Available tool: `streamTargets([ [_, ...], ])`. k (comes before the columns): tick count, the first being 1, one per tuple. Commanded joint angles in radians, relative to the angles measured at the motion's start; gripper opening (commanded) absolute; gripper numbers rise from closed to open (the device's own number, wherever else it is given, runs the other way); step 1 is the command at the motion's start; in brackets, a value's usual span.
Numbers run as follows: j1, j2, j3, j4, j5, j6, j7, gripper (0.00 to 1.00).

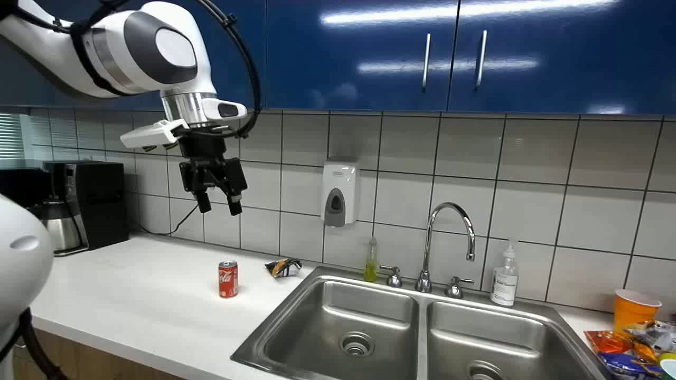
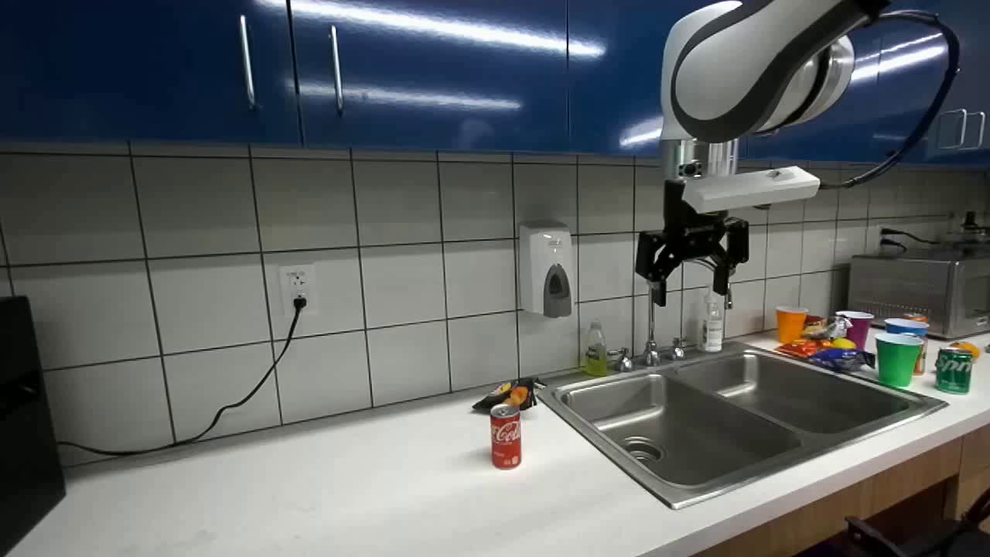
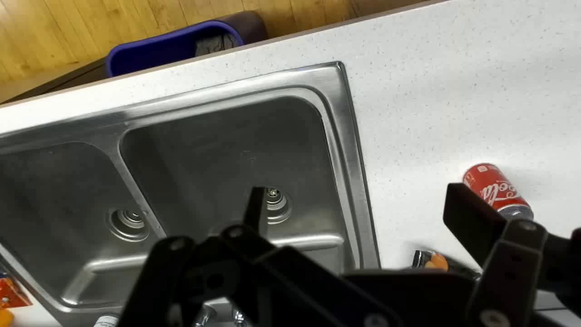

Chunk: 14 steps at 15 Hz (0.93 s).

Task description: Put the red can inside the left sink

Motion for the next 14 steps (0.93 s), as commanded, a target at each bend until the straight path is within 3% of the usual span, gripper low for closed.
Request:
streamTargets([
  [1, -0.002, 0.0, 0.001, 0.002, 0.002, -0.003, -0.002, 1.0],
  [14, -0.003, 0.013, 0.0, 0.0, 0.003, 0.006, -0.001, 1.0],
])
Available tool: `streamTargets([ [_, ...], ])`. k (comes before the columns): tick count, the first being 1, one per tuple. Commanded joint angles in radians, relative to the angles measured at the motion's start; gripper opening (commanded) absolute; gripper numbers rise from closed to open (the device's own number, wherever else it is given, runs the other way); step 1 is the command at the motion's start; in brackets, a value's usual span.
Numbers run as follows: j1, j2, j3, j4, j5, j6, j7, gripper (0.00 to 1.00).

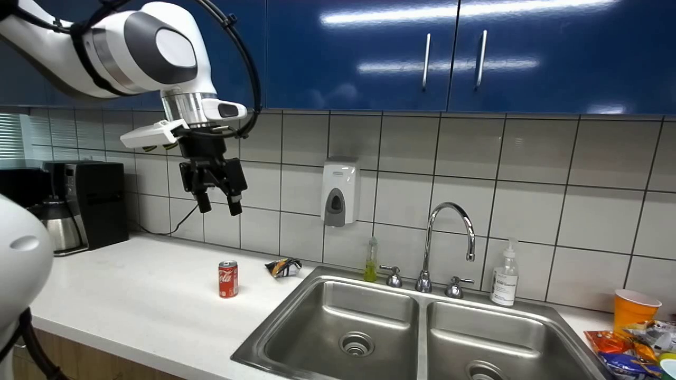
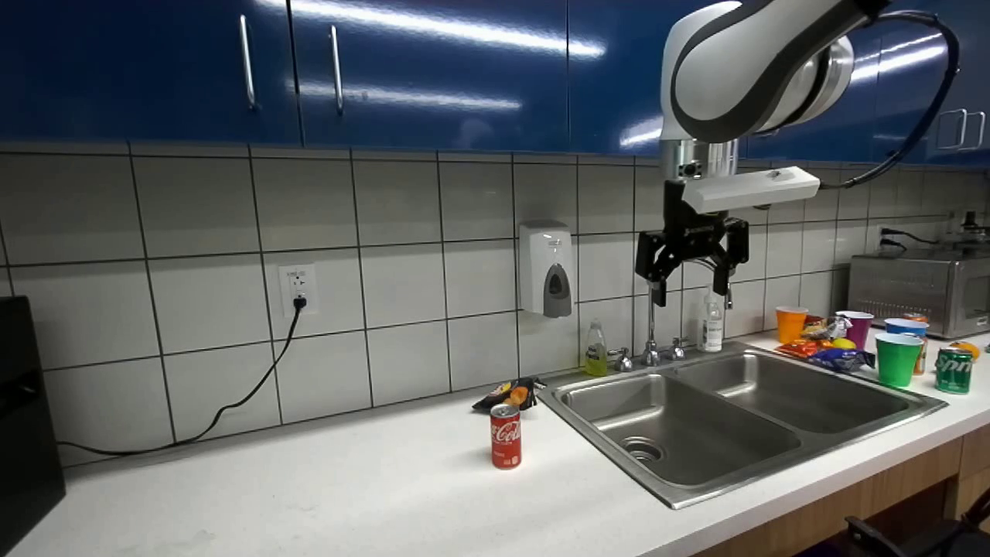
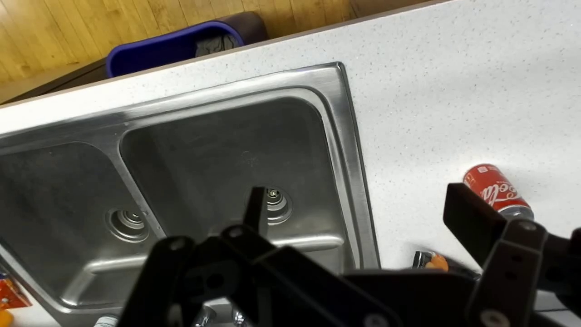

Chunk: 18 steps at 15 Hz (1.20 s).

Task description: Put the red can inside the left sink

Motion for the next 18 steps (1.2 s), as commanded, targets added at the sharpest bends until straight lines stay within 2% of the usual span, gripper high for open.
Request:
streamTargets([
  [1, -0.003, 0.021, 0.001, -0.002, 0.002, 0.014, -0.001, 1.0],
  [18, 0.068, 0.282, 0.011, -0.011, 0.039, 0.235, 0.004, 1.0],
])
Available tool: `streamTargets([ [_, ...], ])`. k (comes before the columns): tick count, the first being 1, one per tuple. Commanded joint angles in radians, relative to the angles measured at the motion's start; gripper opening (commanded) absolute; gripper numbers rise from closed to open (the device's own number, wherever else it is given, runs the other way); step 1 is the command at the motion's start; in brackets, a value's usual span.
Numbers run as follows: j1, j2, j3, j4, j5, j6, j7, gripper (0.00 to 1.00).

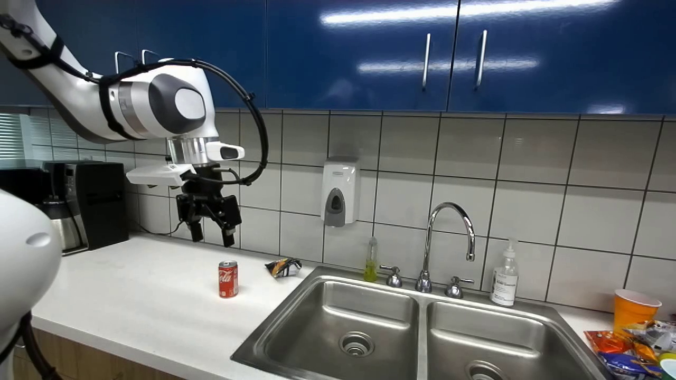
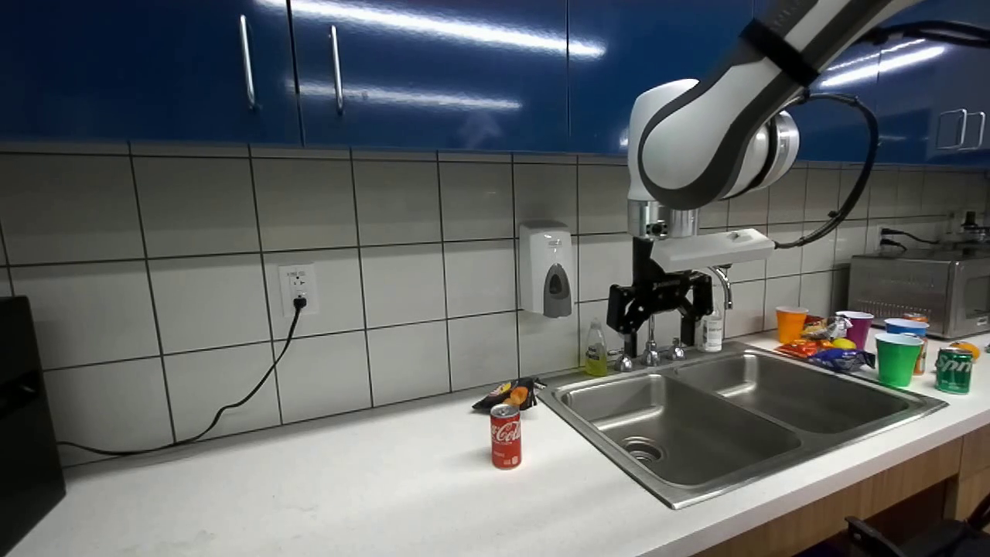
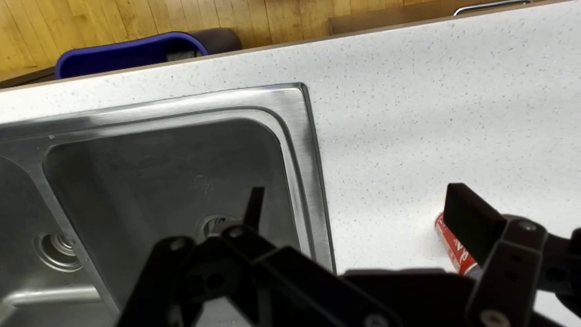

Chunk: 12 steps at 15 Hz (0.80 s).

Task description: Put the red can inside the left sink

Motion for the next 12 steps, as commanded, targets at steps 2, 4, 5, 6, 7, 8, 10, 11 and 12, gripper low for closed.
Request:
streamTargets([
  [2, 0.006, 0.086, 0.014, 0.005, 0.01, 0.084, 0.008, 1.0],
  [4, 0.0, 0.128, 0.02, 0.012, -0.003, 0.123, 0.013, 1.0],
  [5, -0.001, 0.151, 0.022, 0.014, -0.008, 0.15, 0.013, 1.0],
  [6, -0.004, 0.178, 0.025, 0.02, -0.015, 0.175, 0.016, 1.0],
  [7, -0.003, 0.204, 0.026, 0.025, -0.017, 0.201, 0.015, 1.0],
  [8, -0.004, 0.227, 0.027, 0.03, -0.024, 0.225, 0.015, 1.0],
  [10, -0.004, 0.282, 0.031, 0.046, -0.035, 0.275, 0.019, 1.0],
  [11, -0.003, 0.308, 0.031, 0.056, -0.04, 0.295, 0.016, 1.0],
  [12, -0.005, 0.338, 0.032, 0.069, -0.051, 0.314, 0.018, 1.0],
])
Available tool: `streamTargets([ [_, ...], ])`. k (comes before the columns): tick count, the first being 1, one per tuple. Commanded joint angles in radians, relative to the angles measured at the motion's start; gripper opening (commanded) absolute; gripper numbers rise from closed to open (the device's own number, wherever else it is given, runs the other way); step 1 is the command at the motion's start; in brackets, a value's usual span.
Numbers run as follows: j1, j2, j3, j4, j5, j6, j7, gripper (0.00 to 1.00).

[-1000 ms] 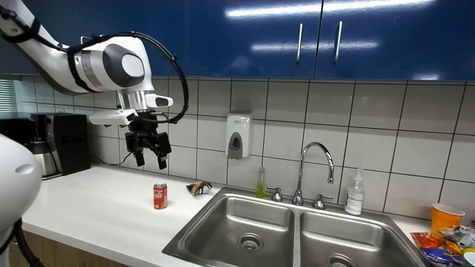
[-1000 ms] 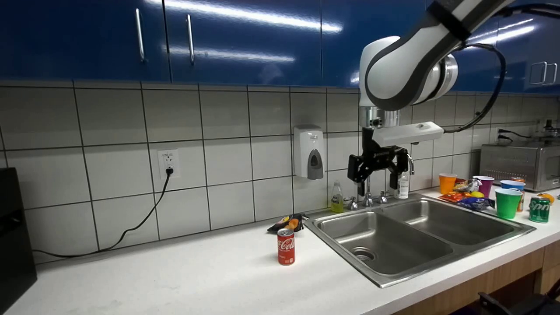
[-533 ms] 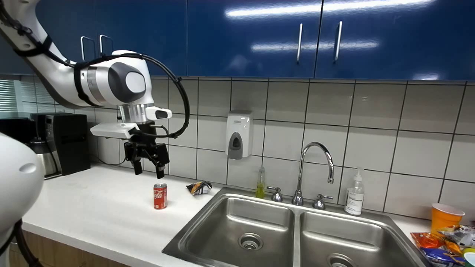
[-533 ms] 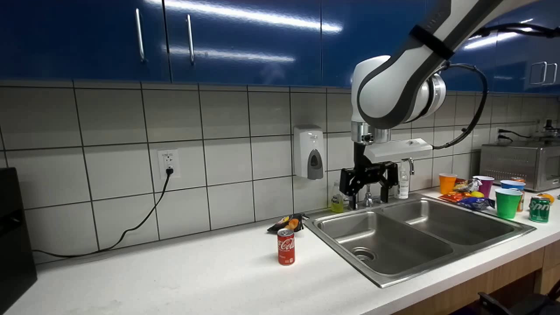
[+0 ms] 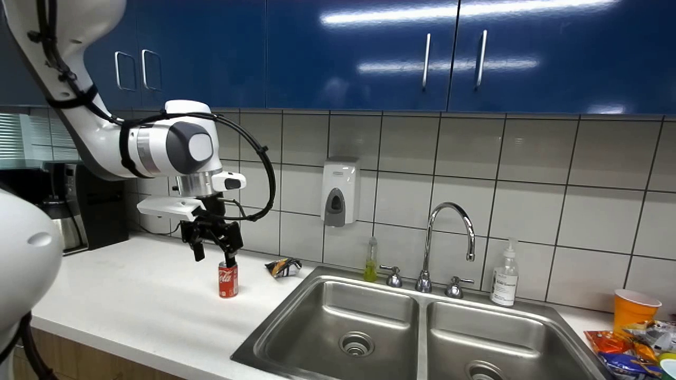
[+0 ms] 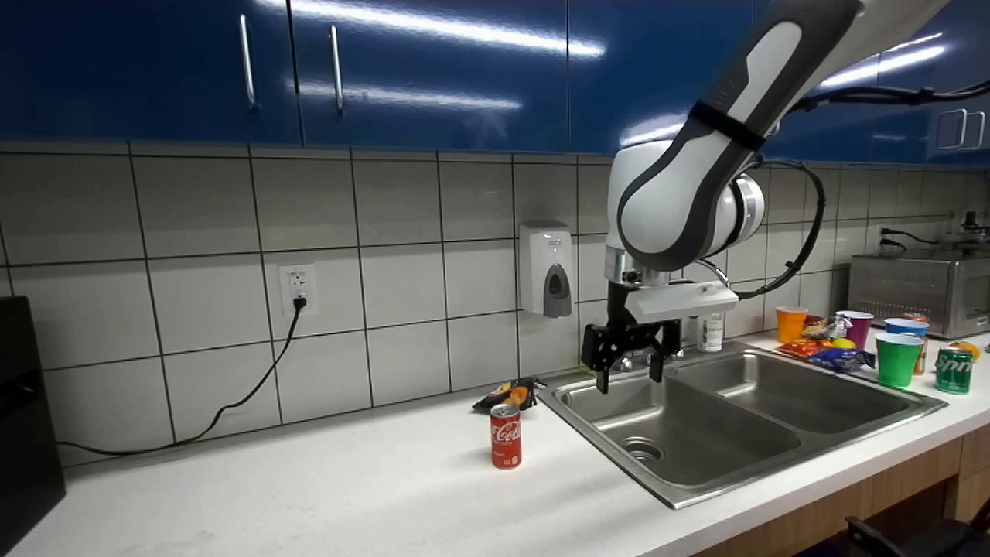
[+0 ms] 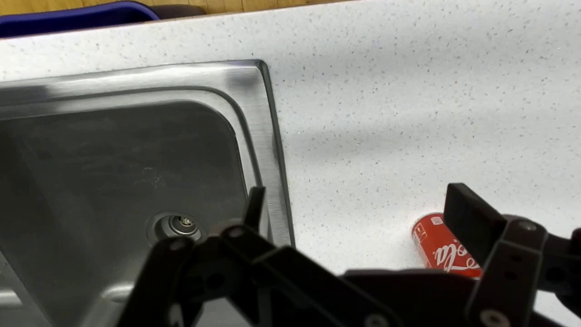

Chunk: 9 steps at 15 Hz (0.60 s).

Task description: Put the red can inside the left sink

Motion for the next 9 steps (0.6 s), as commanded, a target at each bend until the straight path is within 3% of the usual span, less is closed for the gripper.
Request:
streamTargets([
  [1, -0.007, 0.116, 0.014, 0.065, -0.042, 0.062, 0.018, 1.0],
  [9, 0.028, 0.308, -0.018, 0.231, -0.114, 0.066, 0.009, 1.0],
])
